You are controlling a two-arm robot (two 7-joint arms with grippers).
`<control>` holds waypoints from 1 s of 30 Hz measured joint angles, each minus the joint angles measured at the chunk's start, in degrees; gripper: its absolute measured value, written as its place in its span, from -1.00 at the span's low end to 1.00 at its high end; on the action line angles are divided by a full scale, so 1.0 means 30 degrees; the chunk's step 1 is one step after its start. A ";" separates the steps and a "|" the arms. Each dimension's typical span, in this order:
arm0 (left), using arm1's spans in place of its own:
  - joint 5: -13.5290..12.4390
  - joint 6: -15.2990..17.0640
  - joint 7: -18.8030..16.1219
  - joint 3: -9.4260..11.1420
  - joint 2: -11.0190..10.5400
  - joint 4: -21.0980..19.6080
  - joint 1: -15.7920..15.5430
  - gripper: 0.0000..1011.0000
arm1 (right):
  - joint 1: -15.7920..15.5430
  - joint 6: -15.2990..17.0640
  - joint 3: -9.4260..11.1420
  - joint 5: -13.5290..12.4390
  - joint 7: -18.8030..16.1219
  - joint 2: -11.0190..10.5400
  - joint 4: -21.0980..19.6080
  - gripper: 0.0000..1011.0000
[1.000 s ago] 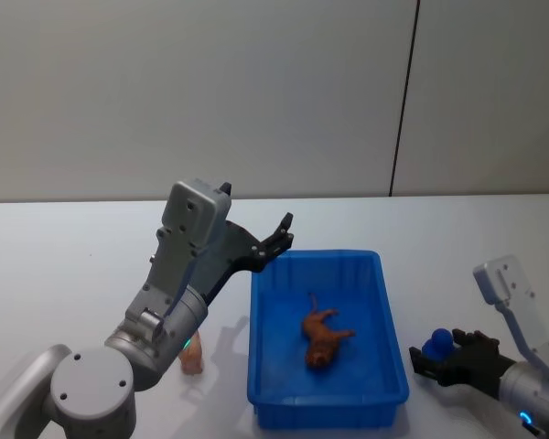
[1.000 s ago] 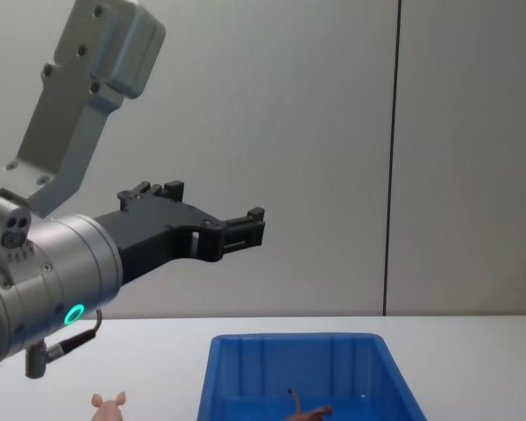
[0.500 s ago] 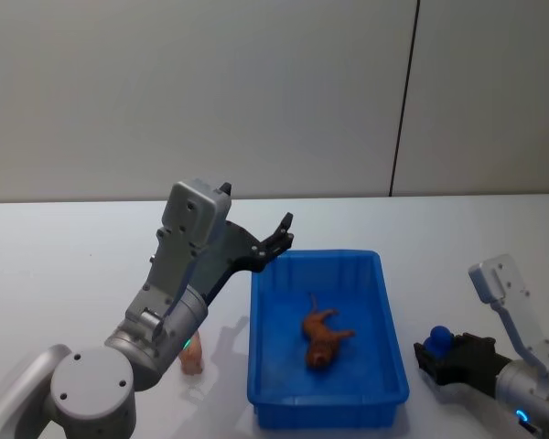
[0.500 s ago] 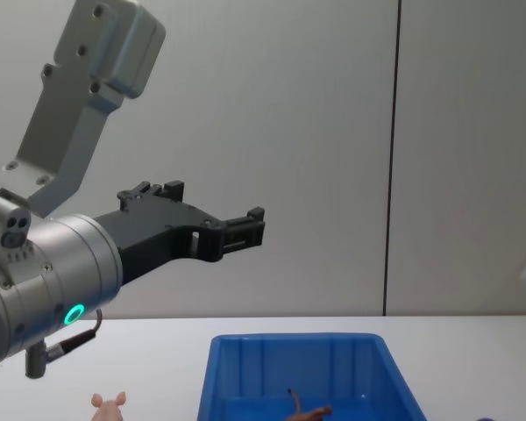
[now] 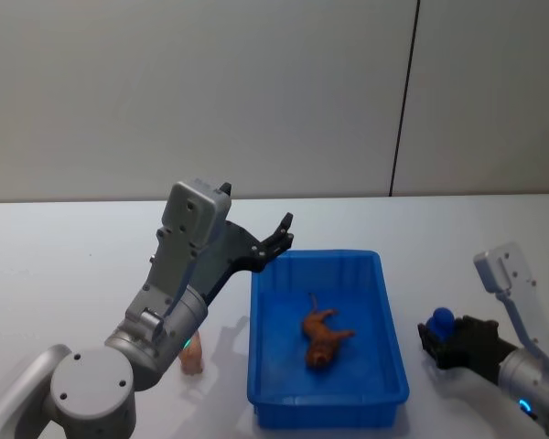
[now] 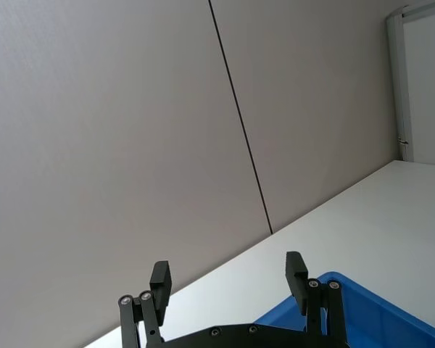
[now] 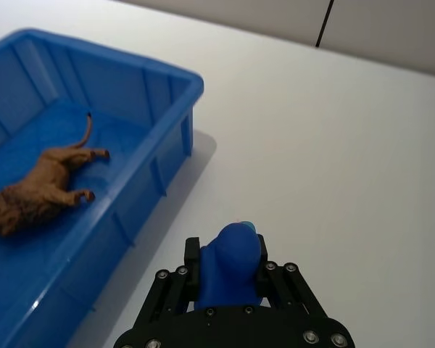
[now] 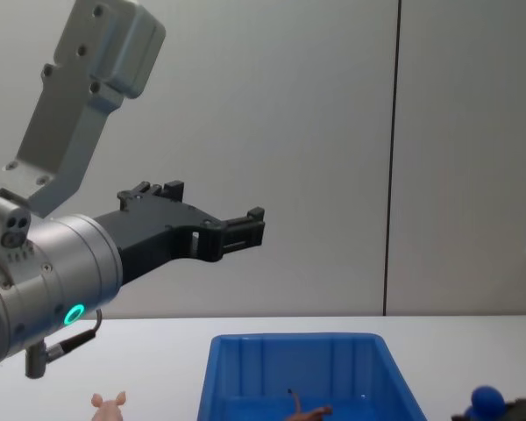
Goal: Pick up the two dolls from the table and place them into the box.
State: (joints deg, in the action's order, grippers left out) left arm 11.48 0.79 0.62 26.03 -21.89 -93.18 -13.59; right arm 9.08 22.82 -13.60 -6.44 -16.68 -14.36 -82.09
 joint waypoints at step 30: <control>0.0000 0.0000 0.0000 -0.0001 0.0000 0.0000 0.0001 0.98 | 0.1905 -0.2419 -0.0496 0.0713 -0.3830 0.0574 -0.1539 -0.54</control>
State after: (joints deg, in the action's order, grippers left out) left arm 11.48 0.79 0.62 26.02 -21.89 -93.18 -13.59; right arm 14.80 15.56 -15.09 -4.30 -28.17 -12.64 -86.71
